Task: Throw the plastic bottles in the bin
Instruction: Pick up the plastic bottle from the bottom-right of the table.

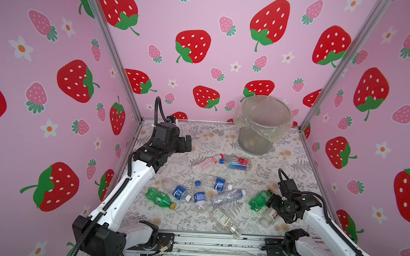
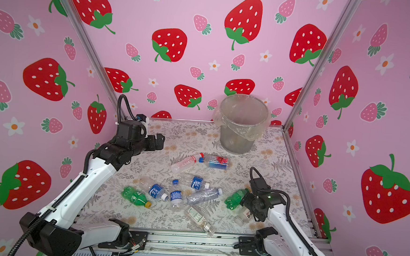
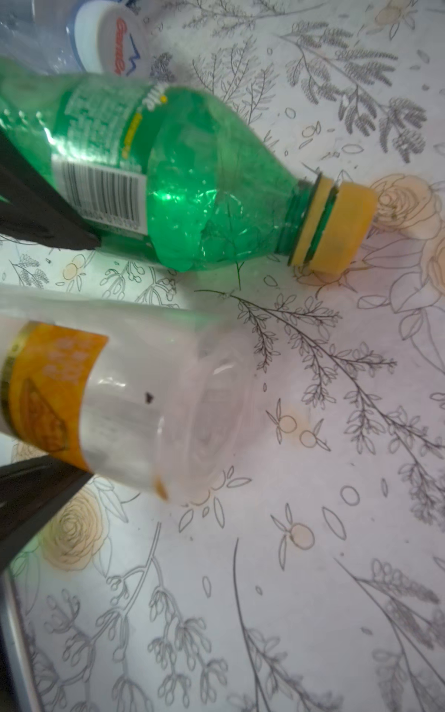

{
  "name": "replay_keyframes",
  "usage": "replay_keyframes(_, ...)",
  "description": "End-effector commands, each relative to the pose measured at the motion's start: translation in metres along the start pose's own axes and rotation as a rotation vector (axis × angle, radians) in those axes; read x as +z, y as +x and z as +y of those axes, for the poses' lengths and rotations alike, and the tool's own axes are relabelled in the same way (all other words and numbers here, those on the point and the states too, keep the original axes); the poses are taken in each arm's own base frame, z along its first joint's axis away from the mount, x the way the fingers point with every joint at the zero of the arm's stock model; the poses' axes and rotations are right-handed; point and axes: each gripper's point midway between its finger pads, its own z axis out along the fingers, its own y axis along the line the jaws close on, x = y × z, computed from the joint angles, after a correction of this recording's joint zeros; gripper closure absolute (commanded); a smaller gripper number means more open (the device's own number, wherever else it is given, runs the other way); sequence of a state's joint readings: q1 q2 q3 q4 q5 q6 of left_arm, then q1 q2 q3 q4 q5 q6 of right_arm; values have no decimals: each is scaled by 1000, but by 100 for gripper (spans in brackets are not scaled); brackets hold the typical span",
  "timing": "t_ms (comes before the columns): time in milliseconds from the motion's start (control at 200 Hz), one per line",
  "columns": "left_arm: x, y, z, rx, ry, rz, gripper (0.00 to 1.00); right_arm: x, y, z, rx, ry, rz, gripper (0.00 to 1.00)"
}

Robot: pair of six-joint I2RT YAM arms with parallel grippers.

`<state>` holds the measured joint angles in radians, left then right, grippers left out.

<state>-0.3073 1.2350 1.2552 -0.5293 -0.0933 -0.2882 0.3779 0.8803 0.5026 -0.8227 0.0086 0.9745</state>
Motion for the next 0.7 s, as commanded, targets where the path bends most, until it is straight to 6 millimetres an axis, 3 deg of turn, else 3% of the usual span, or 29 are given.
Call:
replay_keyframes(0,-6,-9,-1,-6,3,-16,1,3,0,0,12,2,1,16)
replay_keyframes(110,-4,-8,0,-4,-3,-11,1,5,-1,0,11,2,-7,20)
replay_keyframes(180,-4,-8,1,-4,-4,-11,1,7,0,1,2,-8,-7,28)
replay_keyframes(355,-2,-7,1,-4,-8,-2,1,10,1,0,-9,-2,1,30)
replay_keyframes(575,0,-6,2,-6,-8,3,1,12,-2,0,-24,-4,-16,47)
replay_keyframes(695,2,-6,3,-18,-7,8,1,10,-2,-1,-46,3,-13,48)
